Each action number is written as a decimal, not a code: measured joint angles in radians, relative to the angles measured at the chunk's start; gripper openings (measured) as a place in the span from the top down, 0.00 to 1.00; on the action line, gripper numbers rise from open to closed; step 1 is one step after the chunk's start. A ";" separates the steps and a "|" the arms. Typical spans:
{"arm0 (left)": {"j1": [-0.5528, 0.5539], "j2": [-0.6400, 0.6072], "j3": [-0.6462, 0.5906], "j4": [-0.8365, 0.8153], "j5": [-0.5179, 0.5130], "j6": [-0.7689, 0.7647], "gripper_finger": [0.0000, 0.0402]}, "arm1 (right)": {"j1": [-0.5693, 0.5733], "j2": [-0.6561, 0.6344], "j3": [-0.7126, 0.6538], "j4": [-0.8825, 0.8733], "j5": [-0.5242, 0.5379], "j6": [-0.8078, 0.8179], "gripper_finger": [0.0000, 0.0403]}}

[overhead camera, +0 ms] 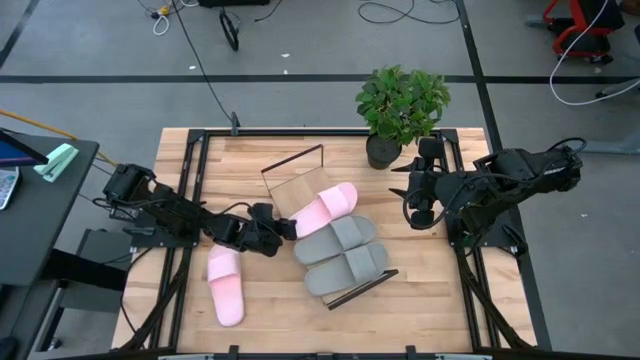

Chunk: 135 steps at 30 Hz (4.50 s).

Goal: Pick and place slides into the shelf
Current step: Put the bottom pink slide on the shelf, then put the pink slide on the shelf

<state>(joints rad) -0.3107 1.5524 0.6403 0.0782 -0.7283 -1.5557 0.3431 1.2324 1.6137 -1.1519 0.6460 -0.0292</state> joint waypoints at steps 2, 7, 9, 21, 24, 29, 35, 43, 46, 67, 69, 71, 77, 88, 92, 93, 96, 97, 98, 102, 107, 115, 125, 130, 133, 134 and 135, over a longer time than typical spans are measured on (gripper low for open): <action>0.000 0.000 0.000 -0.007 0.010 -0.005 0.56 | 0.000 0.000 0.000 0.000 0.000 0.000 0.50; 0.000 0.000 0.000 -0.017 0.018 -0.005 0.49 | 0.000 0.000 0.000 -0.003 0.000 0.000 0.50; 0.000 0.000 0.000 -0.017 0.018 -0.005 0.47 | 0.000 0.000 0.000 -0.003 0.000 0.000 0.50; -0.013 -0.145 -0.001 -0.251 0.019 -0.005 0.42 | 0.000 0.000 0.000 -0.021 -0.024 0.000 0.50; -0.031 -0.235 -0.001 -0.369 0.026 -0.003 0.43 | 0.000 0.000 0.000 -0.023 -0.025 0.000 0.50; -0.070 -0.399 -0.001 -0.558 0.176 0.078 0.43 | 0.000 0.000 0.000 -0.023 -0.027 0.011 0.50; -0.074 -0.567 0.000 -0.809 0.446 0.235 0.45 | 0.000 0.001 0.000 -0.022 -0.027 0.066 0.50; 0.068 -0.636 0.000 -1.036 0.729 0.651 0.47 | 0.000 0.021 0.000 0.009 -0.060 0.089 0.50; 0.149 -0.618 -0.014 -1.055 0.820 0.813 0.48 | 0.000 0.034 0.000 0.031 -0.073 0.088 0.50; 0.449 -0.440 -0.076 -0.994 0.999 1.149 0.48 | 0.000 0.129 0.000 0.094 -0.132 0.161 0.50; 0.455 -0.400 -0.076 -0.957 1.044 1.165 0.48 | 0.000 0.136 0.000 0.096 -0.132 0.161 0.50; 0.454 -0.382 -0.073 -0.947 1.112 1.187 0.48 | 0.000 0.137 0.000 0.100 -0.133 0.168 0.50; 0.451 -0.382 -0.070 -0.952 1.222 1.210 0.50 | 0.000 0.138 0.000 0.100 -0.151 0.168 0.50; 0.407 -0.413 -0.063 -1.032 1.407 1.238 0.55 | 0.000 0.137 0.000 0.100 -0.151 0.164 0.50; 0.372 -0.414 -0.064 -1.064 1.400 1.220 0.54 | 0.000 0.137 0.000 0.101 -0.155 0.164 0.50; 0.363 -0.414 -0.064 -1.071 1.400 1.209 0.53 | 0.000 0.137 0.000 0.101 -0.155 0.164 0.50; 0.336 -0.414 -0.064 -1.080 1.399 1.163 0.52 | 0.000 0.137 0.000 0.102 -0.155 0.166 0.50; 0.326 -0.414 -0.064 -1.080 1.398 1.139 0.52 | 0.000 0.137 0.000 0.102 -0.155 0.167 0.50; 0.318 -0.414 -0.064 -1.080 1.390 1.107 0.52 | 0.000 0.137 0.000 0.102 -0.155 0.167 0.50; 0.267 -0.415 -0.034 -1.085 1.317 0.964 0.53 | 0.000 0.137 0.000 0.102 -0.155 0.167 0.50; 0.159 -0.421 0.120 -1.103 1.235 0.885 0.58 | 0.000 0.137 0.000 0.102 -0.155 0.159 0.50; -0.086 -0.421 0.271 -1.116 0.938 0.596 0.62 | 0.000 0.137 0.000 0.102 -0.155 0.159 0.50; -0.371 -0.302 0.269 -1.159 0.862 0.334 0.68 | 0.000 0.137 0.000 0.102 -0.155 0.092 0.50; -0.441 -0.213 0.269 -1.154 0.816 0.300 0.69 | 0.000 0.137 0.000 0.102 -0.157 0.078 0.50; -0.474 -0.179 0.269 -1.151 0.748 0.277 0.68 | 0.000 0.137 0.000 0.103 -0.158 0.078 0.50; -0.485 -0.168 0.269 -1.150 0.727 0.266 0.68 | 0.000 0.137 0.000 0.102 -0.158 0.078 0.50; -0.494 -0.159 0.269 -1.151 0.708 0.256 0.68 | 0.000 0.137 0.000 0.102 -0.158 0.078 0.50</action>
<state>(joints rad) -0.8042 1.3931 0.9096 -1.0728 -0.0201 -1.2999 0.3431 1.3693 1.6135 -1.0496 0.4880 0.0492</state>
